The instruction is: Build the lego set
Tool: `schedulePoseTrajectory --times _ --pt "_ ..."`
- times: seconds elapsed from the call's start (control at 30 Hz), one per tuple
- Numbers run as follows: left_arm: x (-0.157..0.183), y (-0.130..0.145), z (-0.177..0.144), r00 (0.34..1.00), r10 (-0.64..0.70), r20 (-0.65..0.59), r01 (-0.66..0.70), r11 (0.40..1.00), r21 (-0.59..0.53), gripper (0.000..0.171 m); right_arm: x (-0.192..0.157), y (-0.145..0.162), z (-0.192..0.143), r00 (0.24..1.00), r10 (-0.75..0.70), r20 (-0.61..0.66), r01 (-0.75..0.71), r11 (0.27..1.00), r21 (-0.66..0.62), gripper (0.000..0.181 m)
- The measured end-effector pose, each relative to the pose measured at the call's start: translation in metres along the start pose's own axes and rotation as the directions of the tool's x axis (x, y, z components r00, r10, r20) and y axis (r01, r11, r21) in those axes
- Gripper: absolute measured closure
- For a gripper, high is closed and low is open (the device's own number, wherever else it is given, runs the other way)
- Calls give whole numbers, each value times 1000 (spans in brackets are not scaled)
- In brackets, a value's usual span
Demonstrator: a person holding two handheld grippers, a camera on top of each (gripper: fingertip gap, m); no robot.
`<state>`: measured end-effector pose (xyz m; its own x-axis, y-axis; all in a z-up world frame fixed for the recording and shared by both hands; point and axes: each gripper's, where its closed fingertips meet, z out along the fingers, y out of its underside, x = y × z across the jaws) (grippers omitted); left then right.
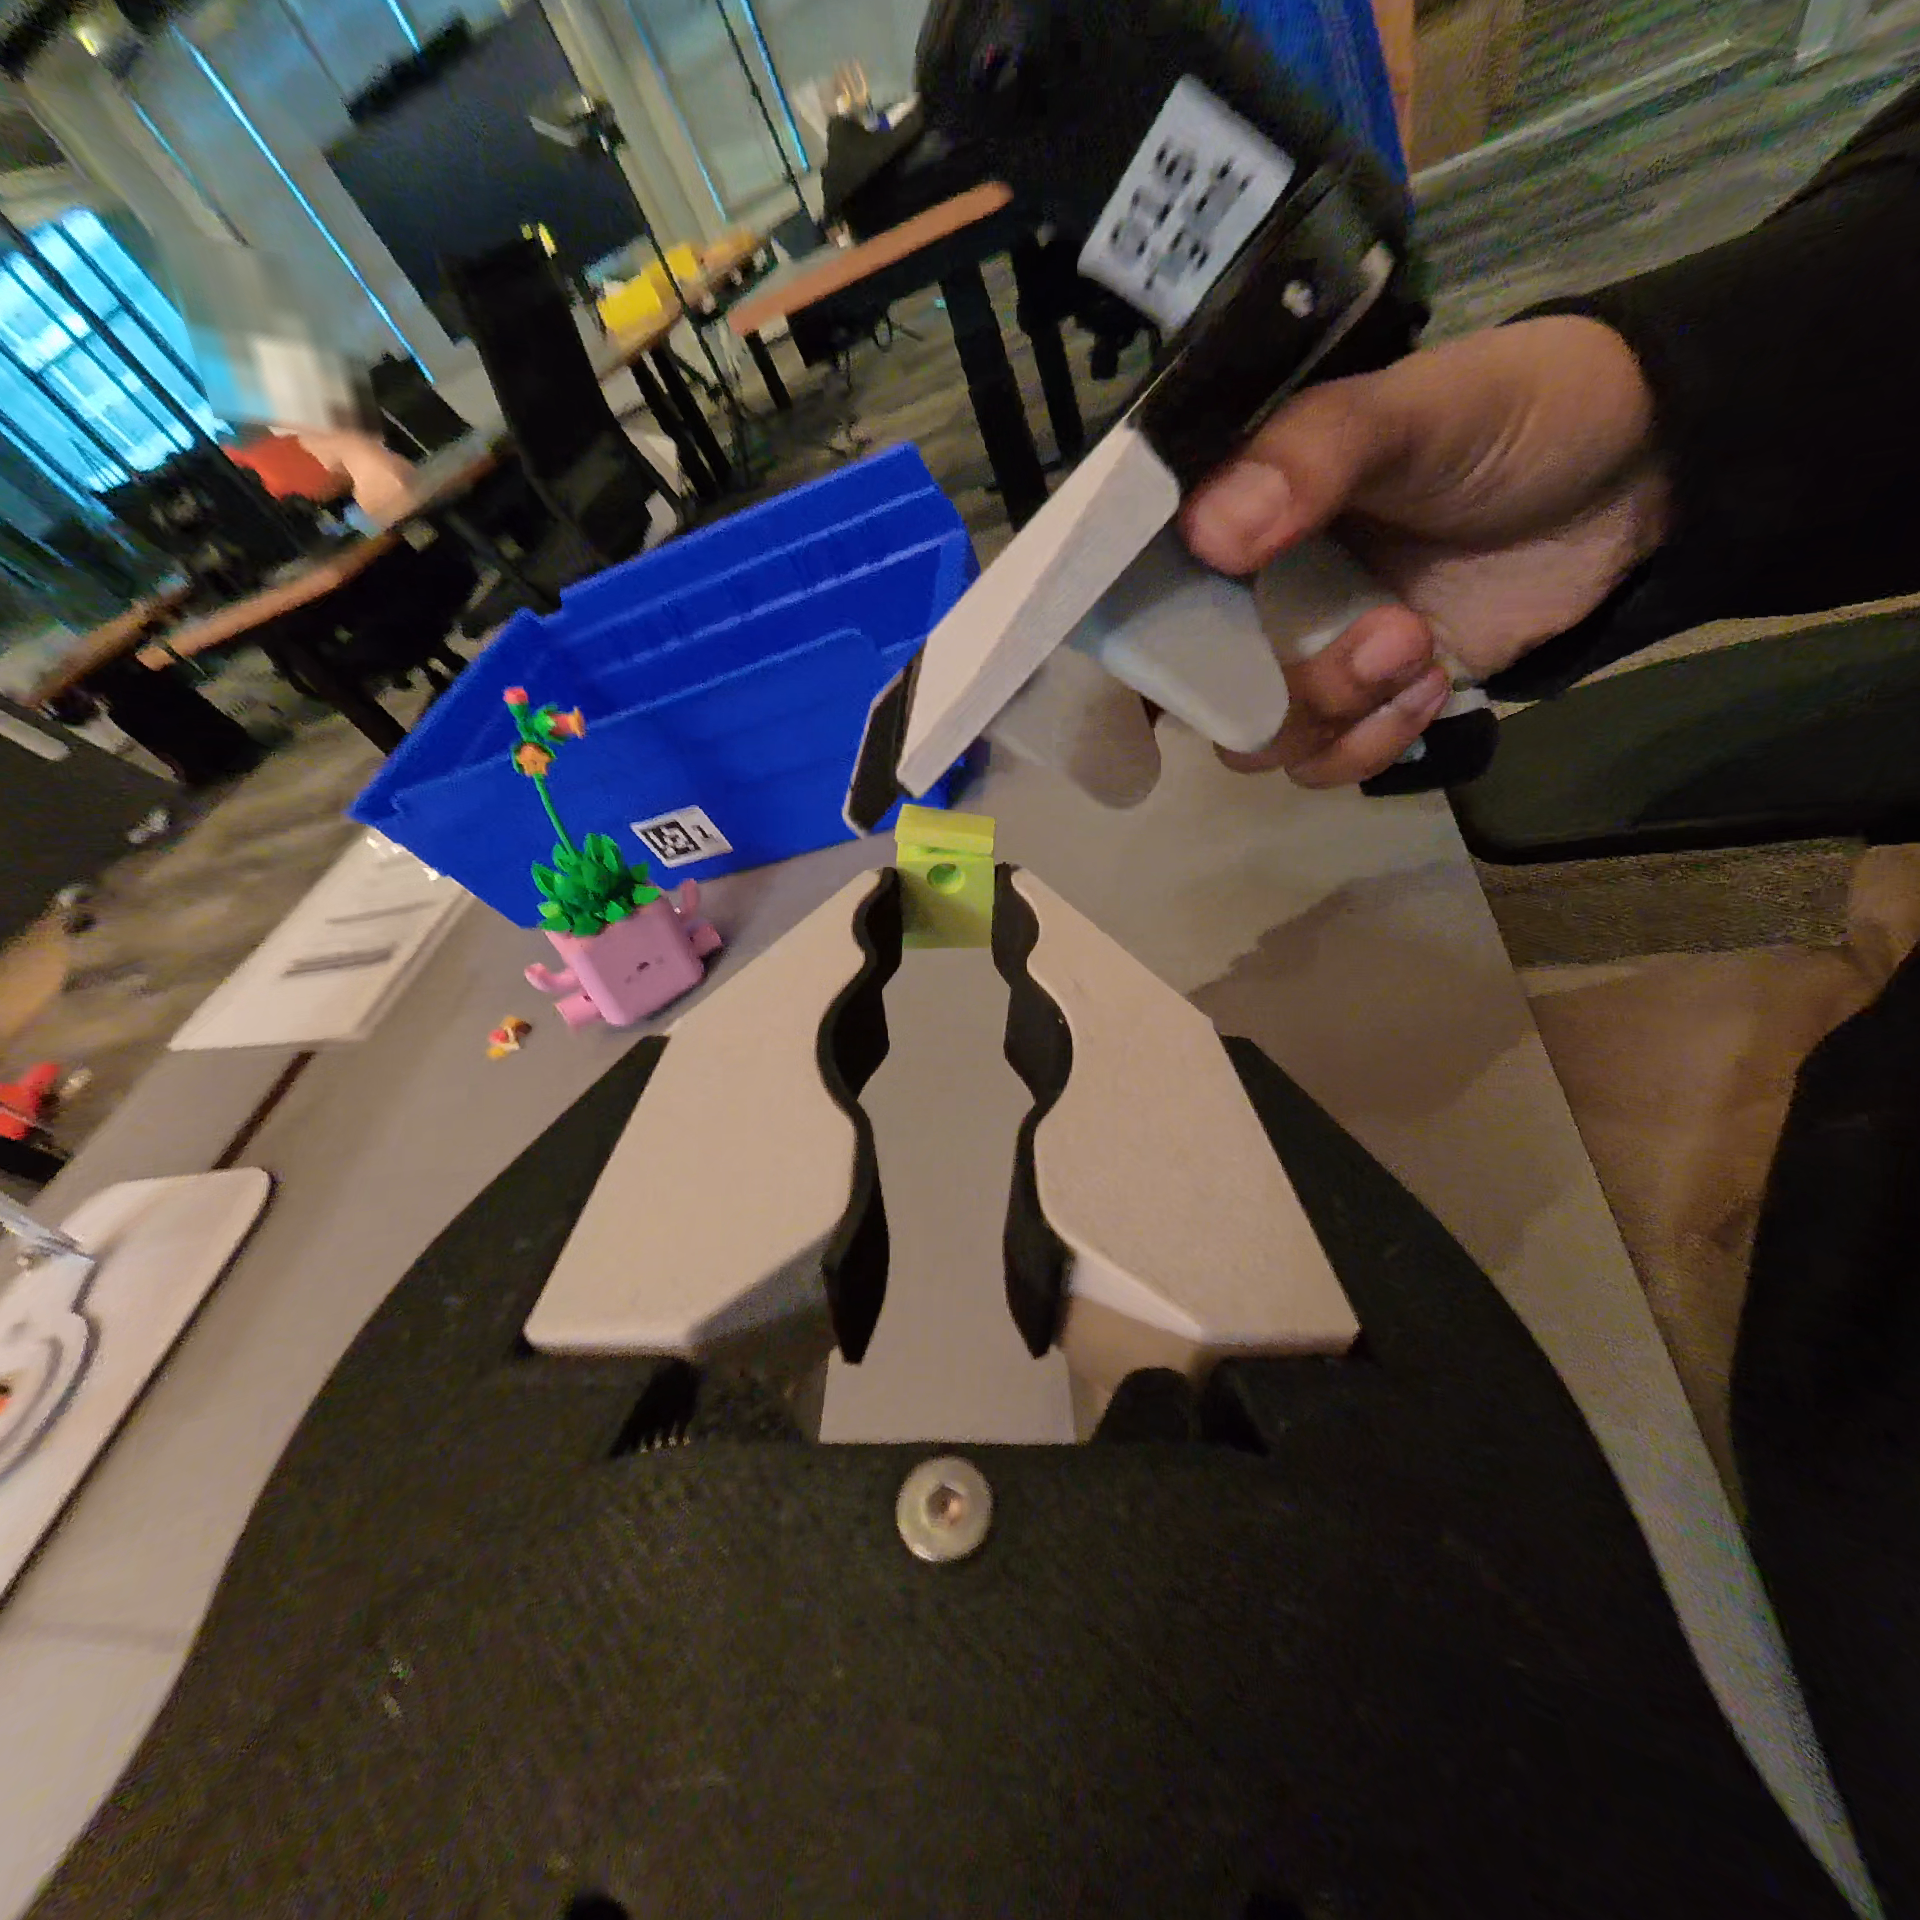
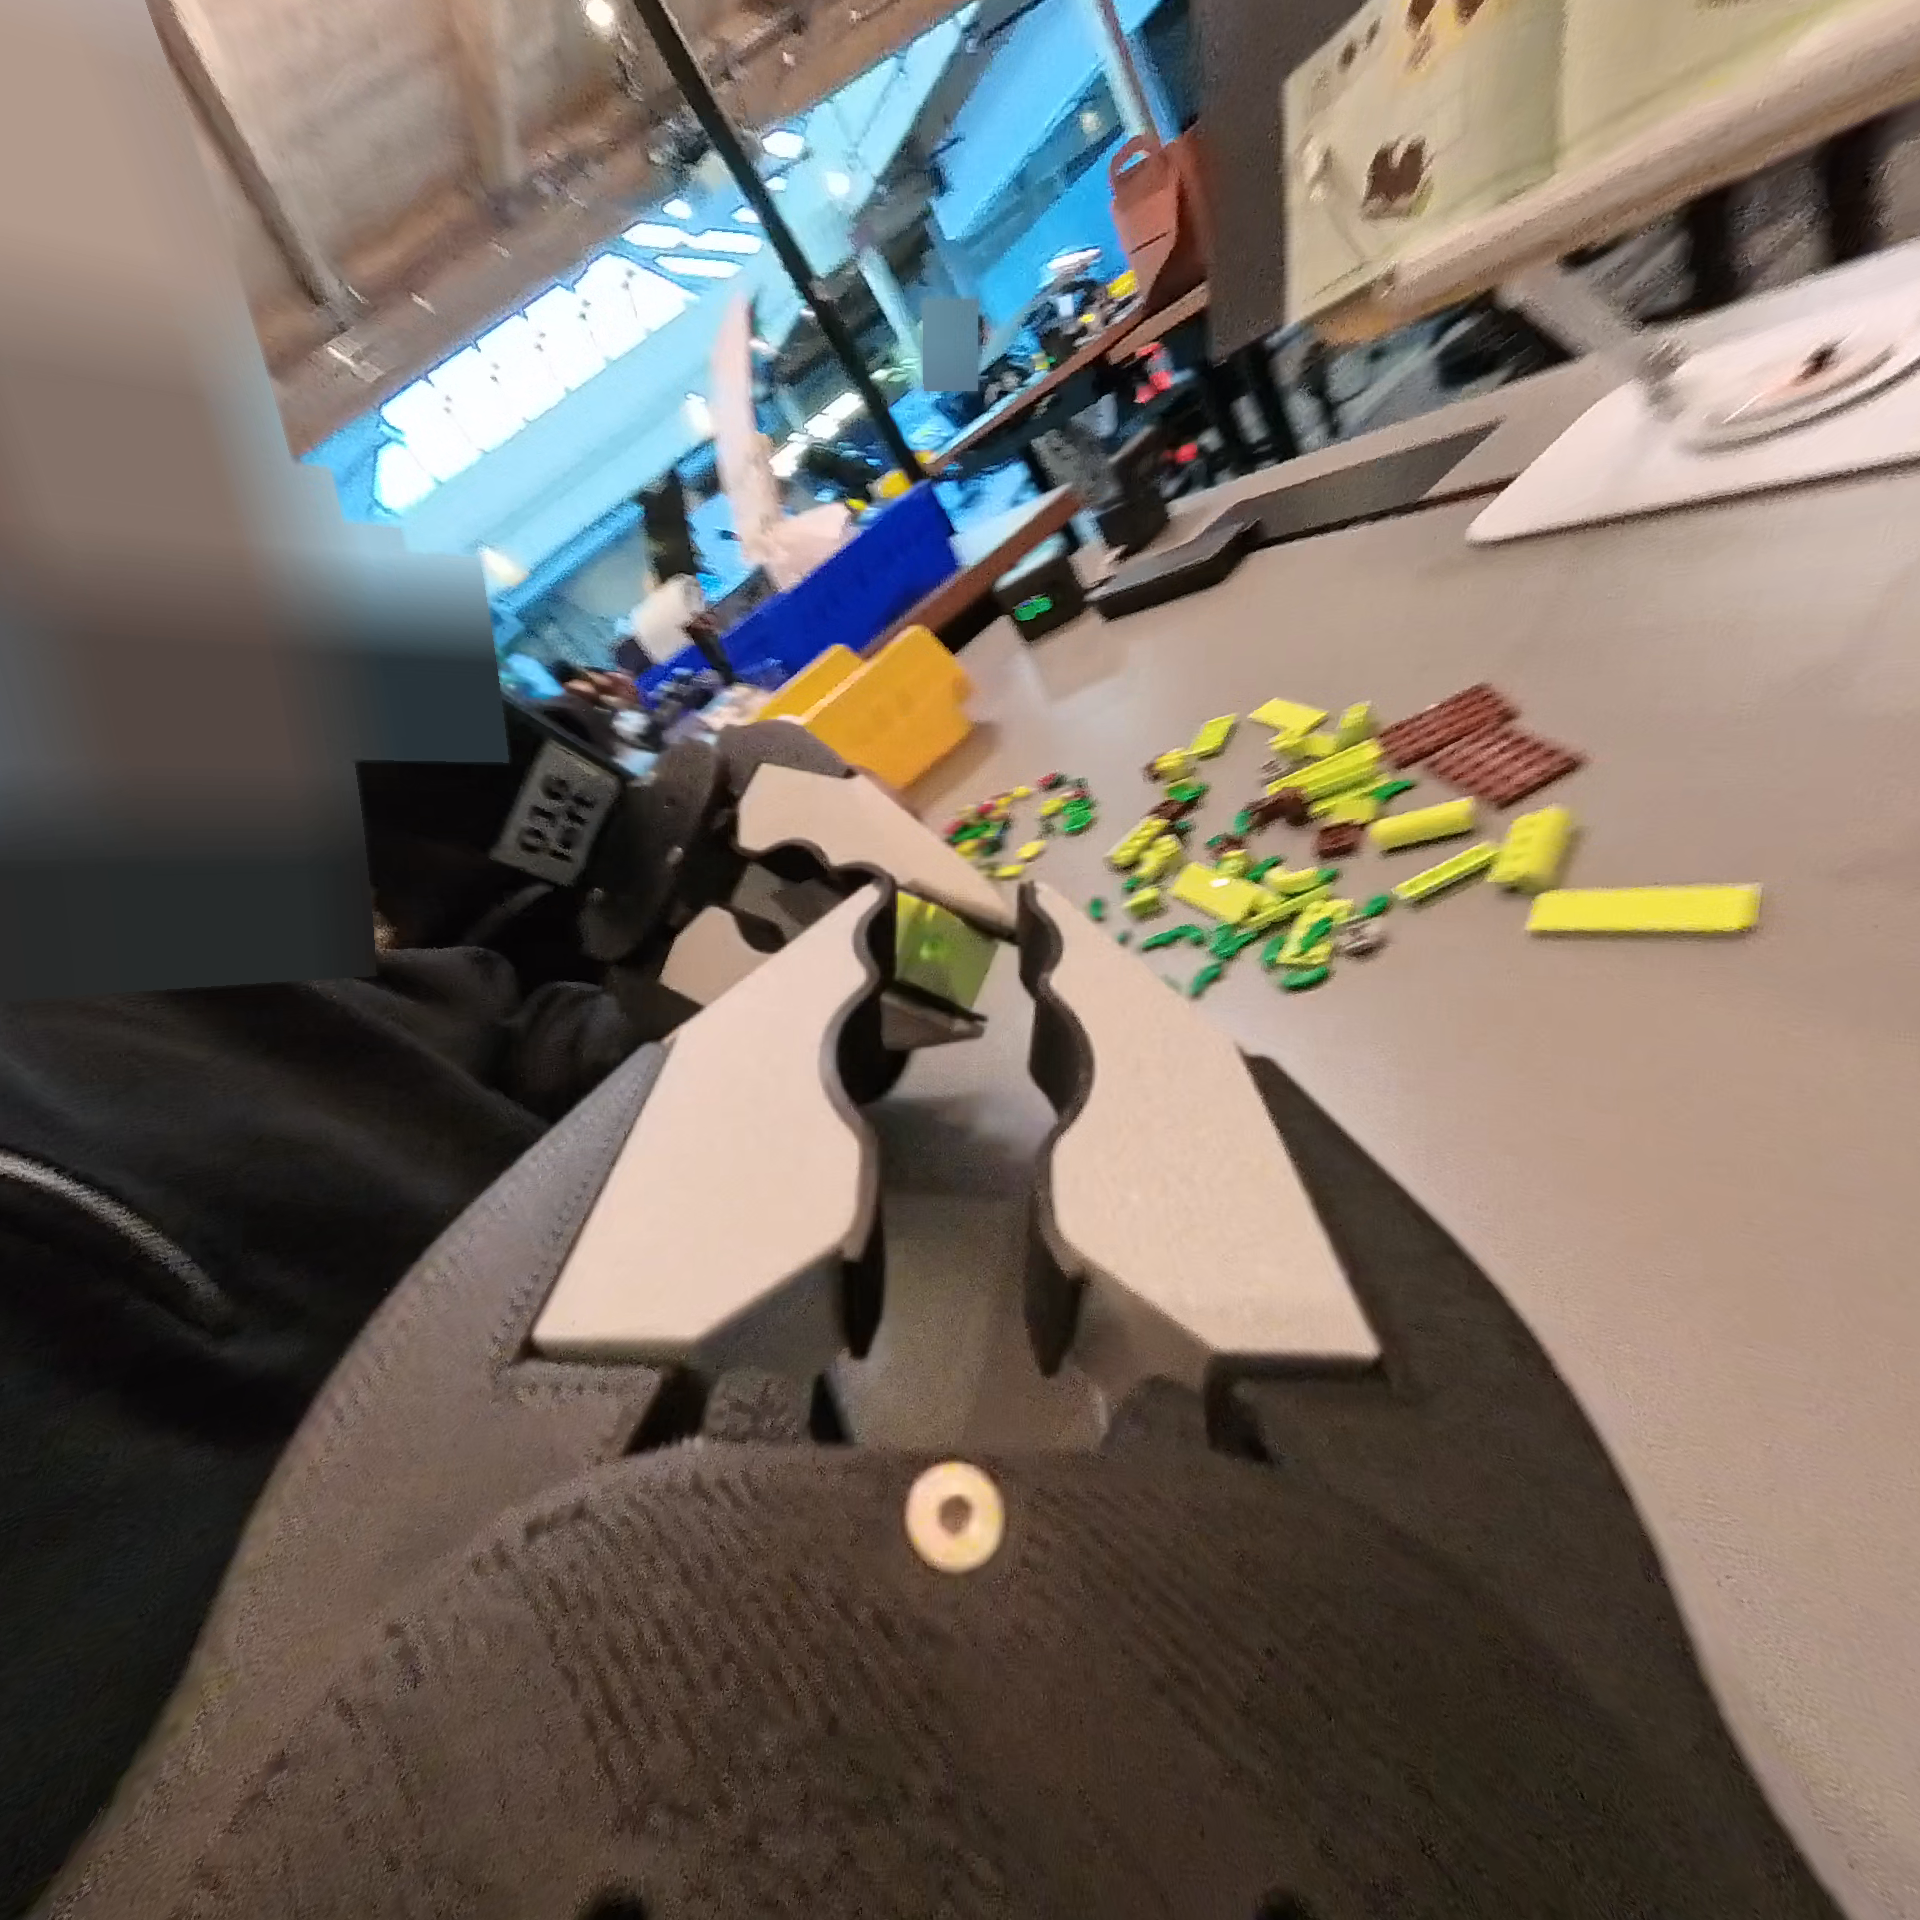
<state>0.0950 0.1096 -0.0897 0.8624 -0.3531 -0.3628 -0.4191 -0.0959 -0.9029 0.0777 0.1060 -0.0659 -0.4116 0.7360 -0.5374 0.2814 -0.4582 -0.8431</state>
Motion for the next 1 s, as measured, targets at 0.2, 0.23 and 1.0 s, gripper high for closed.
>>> schedulePoseTrajectory --times 0.2,0.23,1.0 --pt "6 -20 -13 990 131 53 -137 983 120 157 -20 6 1 899 336 281 -332 941 -63 148" --pt "8 -24 -15 987 147 57 -154 979 136 157 -24 7 1 873 368 319 -360 929 -89 148" --pt "30 -30 -15 951 307 27 -308 943 125 157 -48 18 -7 793 436 424 -336 895 -293 159"
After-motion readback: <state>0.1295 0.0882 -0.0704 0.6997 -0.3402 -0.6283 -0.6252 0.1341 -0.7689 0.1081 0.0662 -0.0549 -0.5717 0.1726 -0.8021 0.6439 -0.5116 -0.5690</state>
